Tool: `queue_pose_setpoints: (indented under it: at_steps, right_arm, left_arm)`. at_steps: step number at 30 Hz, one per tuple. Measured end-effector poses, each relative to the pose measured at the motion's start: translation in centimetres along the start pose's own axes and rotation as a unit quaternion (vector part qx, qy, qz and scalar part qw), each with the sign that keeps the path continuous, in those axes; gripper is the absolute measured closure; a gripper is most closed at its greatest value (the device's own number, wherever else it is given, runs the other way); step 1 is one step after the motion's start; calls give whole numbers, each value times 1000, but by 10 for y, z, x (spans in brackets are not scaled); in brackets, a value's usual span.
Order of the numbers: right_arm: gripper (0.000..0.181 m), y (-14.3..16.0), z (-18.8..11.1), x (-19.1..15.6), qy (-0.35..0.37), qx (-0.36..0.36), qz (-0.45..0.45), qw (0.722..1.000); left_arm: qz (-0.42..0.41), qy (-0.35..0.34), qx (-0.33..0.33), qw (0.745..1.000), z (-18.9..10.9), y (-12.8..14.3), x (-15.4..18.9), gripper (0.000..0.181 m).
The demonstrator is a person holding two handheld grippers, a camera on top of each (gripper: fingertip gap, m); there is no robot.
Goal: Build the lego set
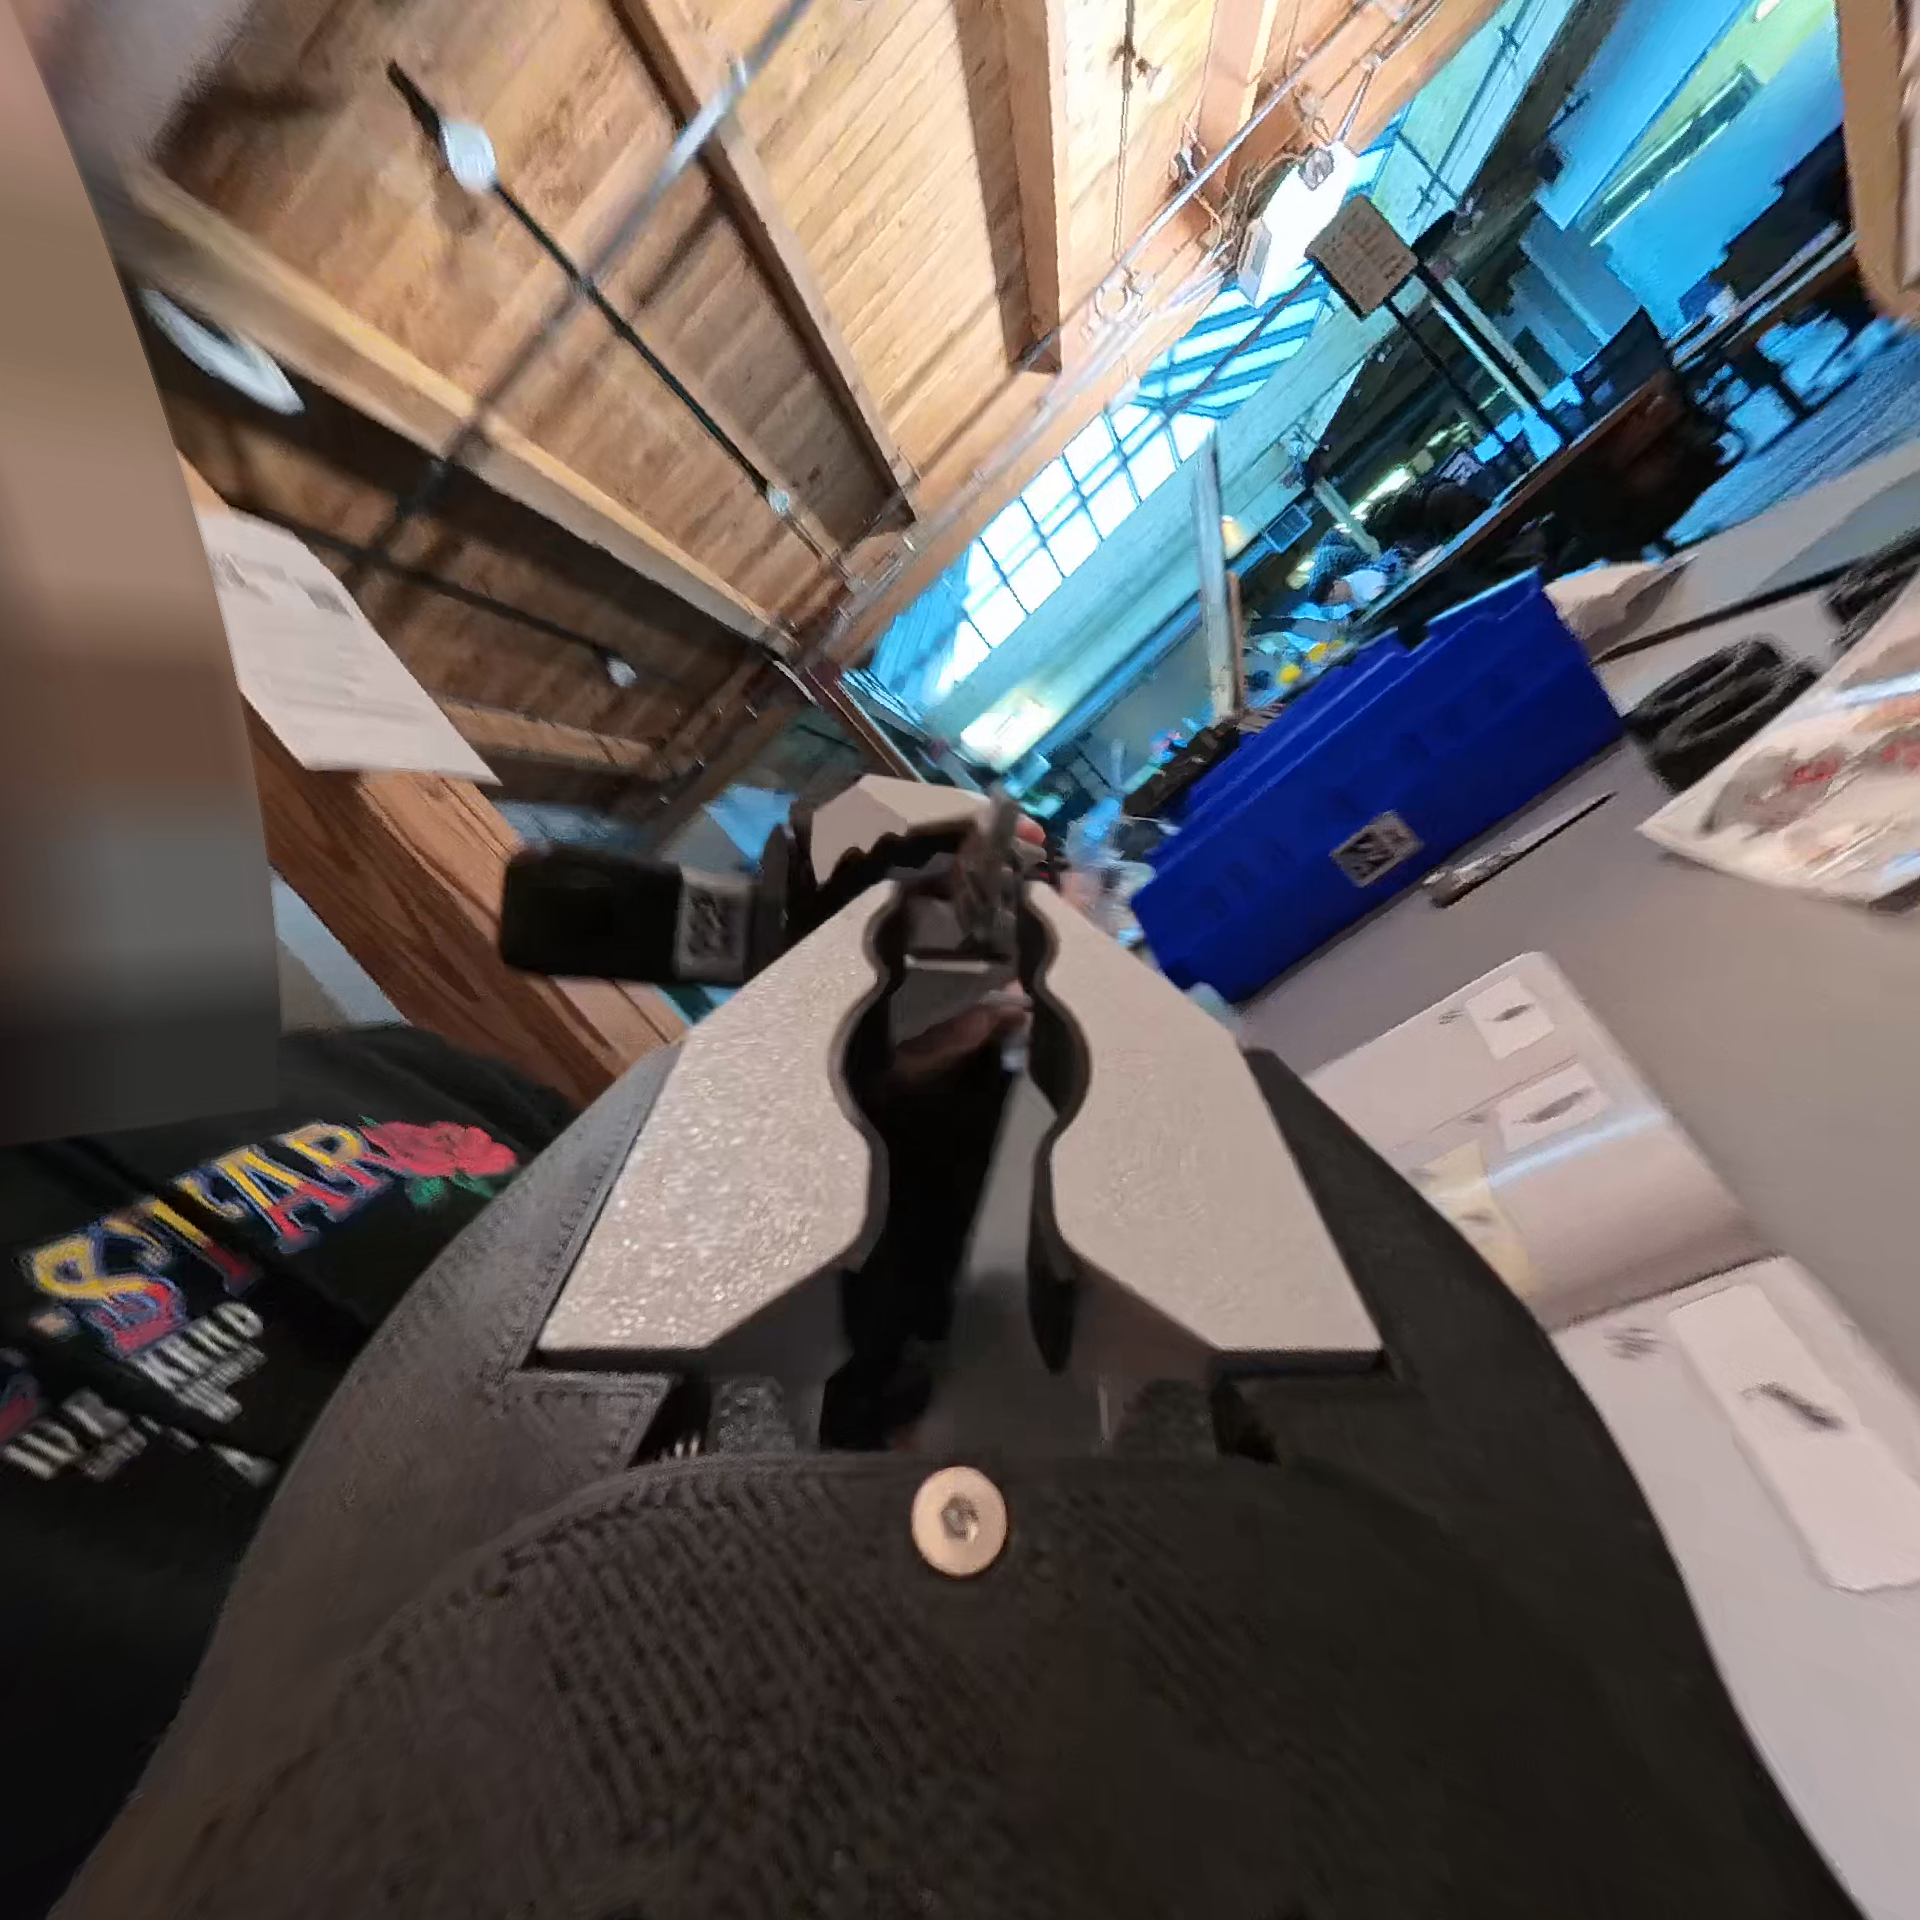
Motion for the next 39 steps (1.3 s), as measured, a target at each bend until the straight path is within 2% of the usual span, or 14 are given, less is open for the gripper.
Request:
queue_pose_setpoints:
  at_steps: [1,3,4,7,9,12,15,17,19,23,26,31,35,39]
  right_arm:
    - [155,-2,-3,-1,18,-21,-52,998]
    - [153,2,-9,-4,67,-93,-228,967]
    - [149,6,-12,0,109,-139,-334,926]
    - [129,12,-16,14,204,-241,-581,750]
    - [127,28,-13,21,201,-292,-645,677]
    - [129,44,-8,31,205,-326,-699,602]
    - [140,49,-6,39,218,-344,-726,554]
    - [163,42,-8,44,243,-332,-749,519]
    - [164,39,-8,45,250,-313,-749,528]
    - [165,28,-11,42,257,-256,-730,579]
    - [165,17,-21,44,280,-241,-730,575]
    - [166,1,-44,52,326,-240,-744,531]
    - [166,3,-45,56,333,-227,-723,561]
    - [165,3,-44,56,329,-212,-707,589]
  left_arm:
    - [0,28,-27,999,-1,5,3,158]
    - [10,65,-62,996,-3,10,7,158]
    - [11,87,-70,994,-5,10,11,158]
    - [-1,146,-91,985,-3,9,25,157]
    - [7,153,-100,983,2,8,30,157]
    - [20,164,-112,980,9,9,38,157]
    - [26,174,-120,977,15,11,47,157]
    - [31,170,-129,976,17,14,50,157]
    - [31,154,-124,980,19,13,49,157]
    - [-14,110,-80,991,19,3,38,146]
    - [-92,111,-68,987,13,8,31,140]
    - [-258,175,-166,936,-1,68,53,135]
    - [-331,161,-182,912,11,75,76,147]
    - [-271,153,-258,915,24,93,91,147]
Point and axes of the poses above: each gripper's, where its closed fingertips meet, z out along the fingers, y out of its underside, x = y × z across the jaws, the point moved 2 cm from there along -z, back along the fingers
